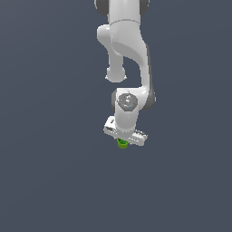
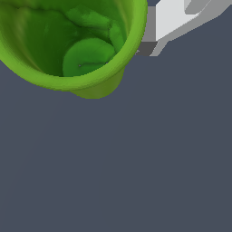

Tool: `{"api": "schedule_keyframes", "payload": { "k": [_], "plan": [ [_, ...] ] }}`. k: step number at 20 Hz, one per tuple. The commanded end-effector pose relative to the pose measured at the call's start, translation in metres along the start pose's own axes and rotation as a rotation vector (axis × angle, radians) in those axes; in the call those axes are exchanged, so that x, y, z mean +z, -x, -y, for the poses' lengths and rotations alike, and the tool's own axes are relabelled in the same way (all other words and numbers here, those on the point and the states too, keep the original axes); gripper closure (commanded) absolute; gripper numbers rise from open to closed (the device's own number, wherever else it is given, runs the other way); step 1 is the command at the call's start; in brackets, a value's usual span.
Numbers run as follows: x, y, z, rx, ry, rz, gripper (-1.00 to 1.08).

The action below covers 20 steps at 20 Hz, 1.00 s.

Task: Pick up the object and move it to a goal position.

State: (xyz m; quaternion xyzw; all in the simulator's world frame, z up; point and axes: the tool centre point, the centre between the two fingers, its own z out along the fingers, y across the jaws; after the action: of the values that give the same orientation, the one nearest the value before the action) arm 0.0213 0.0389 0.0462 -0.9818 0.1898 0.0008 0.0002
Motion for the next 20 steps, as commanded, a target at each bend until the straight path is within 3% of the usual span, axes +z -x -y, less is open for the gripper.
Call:
{"api": "schedule_keyframes", "payload": {
  "k": [1,13,20],
  "plan": [
    [-0.003,-0.015,-0.012,0.001,0.0,-0.002,1.08],
    [-0.014,-0.1,-0.077,0.001,0.0,-0.002,1.08],
    [-0.018,-0.131,-0.099,0.001,0.0,-0.002,1.08]
  ]
}}
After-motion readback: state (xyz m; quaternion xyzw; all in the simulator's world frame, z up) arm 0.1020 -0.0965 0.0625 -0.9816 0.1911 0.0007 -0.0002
